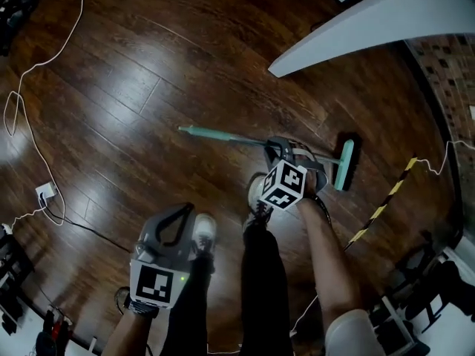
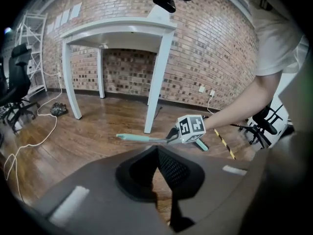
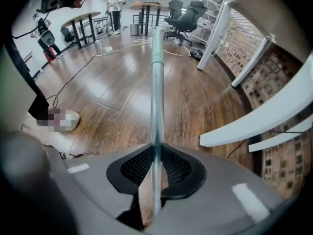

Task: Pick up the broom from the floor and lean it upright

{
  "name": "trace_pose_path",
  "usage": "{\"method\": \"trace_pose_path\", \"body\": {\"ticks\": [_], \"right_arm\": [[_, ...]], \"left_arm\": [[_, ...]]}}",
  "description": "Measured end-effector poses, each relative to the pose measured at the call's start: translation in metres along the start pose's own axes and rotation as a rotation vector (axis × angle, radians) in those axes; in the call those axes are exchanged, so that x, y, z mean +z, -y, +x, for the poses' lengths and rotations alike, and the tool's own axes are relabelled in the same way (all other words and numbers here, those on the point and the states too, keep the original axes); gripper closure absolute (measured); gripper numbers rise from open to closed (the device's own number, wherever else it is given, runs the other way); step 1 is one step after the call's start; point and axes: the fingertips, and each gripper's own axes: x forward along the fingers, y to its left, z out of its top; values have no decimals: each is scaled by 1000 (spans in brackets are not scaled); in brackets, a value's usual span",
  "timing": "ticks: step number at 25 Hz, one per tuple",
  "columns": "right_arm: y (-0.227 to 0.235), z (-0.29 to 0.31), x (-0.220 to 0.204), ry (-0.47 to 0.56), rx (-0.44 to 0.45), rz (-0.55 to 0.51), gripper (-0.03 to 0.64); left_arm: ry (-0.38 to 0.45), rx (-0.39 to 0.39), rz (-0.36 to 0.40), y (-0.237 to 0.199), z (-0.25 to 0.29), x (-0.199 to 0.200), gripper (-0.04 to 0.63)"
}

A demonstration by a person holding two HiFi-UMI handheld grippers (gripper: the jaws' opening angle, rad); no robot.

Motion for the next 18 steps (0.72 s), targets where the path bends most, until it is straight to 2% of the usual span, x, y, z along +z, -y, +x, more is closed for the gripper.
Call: {"method": "trace_pose_path", "body": {"ticks": [7,14,18], "right_arm": [[55,-118,-33,68,-129,163,529],[140,-203,-85,131,-246,413,526],[196,-233,-101,177,-286,549,526]], "left_arm": [[48,-76,112,54,-21,79,595],[7,-82,103,90,-24,125,595],[32,-55,30,100,-14,164,595]]}}
